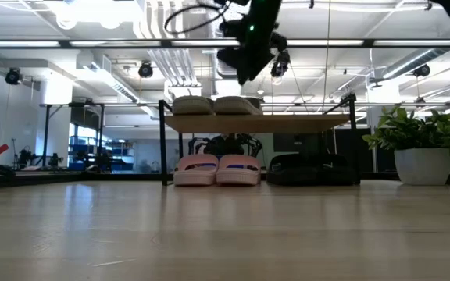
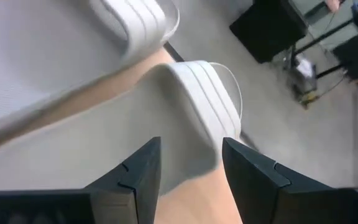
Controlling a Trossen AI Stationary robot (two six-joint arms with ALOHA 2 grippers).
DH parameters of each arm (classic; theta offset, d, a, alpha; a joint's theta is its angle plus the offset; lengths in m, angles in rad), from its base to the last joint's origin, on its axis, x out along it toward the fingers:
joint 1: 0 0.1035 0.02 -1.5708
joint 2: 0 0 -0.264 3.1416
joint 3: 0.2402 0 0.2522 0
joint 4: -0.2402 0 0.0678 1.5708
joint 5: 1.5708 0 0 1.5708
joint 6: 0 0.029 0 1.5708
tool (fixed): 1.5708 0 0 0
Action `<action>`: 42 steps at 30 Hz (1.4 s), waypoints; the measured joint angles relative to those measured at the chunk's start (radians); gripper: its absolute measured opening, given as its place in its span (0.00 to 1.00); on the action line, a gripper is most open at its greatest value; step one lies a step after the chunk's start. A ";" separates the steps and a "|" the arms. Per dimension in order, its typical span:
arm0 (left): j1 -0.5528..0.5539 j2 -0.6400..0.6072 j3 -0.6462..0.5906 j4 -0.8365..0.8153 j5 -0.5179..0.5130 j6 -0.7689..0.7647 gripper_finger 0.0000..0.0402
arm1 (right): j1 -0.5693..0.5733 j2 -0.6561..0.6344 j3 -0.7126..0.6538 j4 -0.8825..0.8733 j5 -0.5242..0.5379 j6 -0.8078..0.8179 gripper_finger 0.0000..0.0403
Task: Pick and place slides into the shelf
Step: Put the right gray slide on the shelf
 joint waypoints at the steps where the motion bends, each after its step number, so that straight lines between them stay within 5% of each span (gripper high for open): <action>1: 0.000 0.000 0.000 0.000 0.000 0.000 0.55 | 0.004 -0.012 0.000 -0.017 0.000 0.046 0.40; 7: 0.000 -0.001 0.000 0.003 -0.005 0.008 0.55 | -0.070 -0.062 0.001 -0.259 -0.123 0.464 0.29; 14: 0.000 -0.002 0.000 0.003 -0.024 0.009 0.55 | -0.224 -0.060 -0.001 -0.228 -0.327 0.520 0.04; 20: 0.000 -0.002 0.000 0.002 -0.023 0.001 0.55 | -0.340 -0.032 -0.002 -0.145 -0.553 0.520 0.02; 26: 0.000 -0.002 0.000 0.000 -0.023 0.001 0.55 | -0.362 0.035 -0.002 -0.141 -0.653 0.519 0.02; 42: 0.000 -0.002 0.000 0.000 -0.023 0.000 0.55 | -0.344 0.070 -0.002 0.013 -0.676 0.492 0.02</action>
